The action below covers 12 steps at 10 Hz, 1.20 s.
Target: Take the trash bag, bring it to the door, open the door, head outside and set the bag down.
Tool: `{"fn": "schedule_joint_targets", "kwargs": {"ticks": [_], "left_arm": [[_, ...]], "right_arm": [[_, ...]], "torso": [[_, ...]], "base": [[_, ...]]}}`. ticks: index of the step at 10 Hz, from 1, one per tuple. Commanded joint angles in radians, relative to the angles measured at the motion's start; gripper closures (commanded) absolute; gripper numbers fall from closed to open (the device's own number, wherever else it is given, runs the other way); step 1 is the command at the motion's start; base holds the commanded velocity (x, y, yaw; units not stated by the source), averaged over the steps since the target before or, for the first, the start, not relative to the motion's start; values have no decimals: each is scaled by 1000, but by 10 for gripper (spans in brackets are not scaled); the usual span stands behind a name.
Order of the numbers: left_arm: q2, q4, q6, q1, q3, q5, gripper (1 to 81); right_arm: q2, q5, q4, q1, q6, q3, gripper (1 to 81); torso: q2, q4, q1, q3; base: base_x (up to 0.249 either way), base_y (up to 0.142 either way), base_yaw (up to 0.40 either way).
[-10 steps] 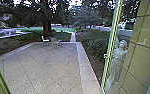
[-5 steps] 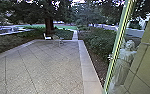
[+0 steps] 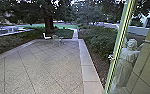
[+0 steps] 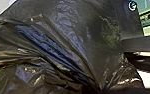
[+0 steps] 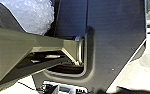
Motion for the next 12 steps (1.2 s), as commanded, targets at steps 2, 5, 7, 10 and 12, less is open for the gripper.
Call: {"fn": "schedule_joint_targets", "kwargs": {"ticks": [2,5,7,10,12], "left_arm": [[3,7,8,-40,3,61,811],[3,7,8,-40,3,61,811],[3,7,10,-40,3,61,811],[3,7,8,-40,3,61,811],[3,7,8,-40,3,61,811]], "right_arm": [[28,-58,-8,35,-4,19,10],[28,-58,-8,35,-4,19,10],[28,-58,-8,35,-4,19,10],[28,-58,-8,36,-5,19,10],[28,-58,-11,35,-5,19,10]], "torso": [[0,0,0,0],[0,0,0,0],[0,0,0,0],[0,0,0,0],[0,0,0,0]], "base": [[101,0,0],[101,0,0],[101,0,0],[101,0,0],[101,0,0]]}}
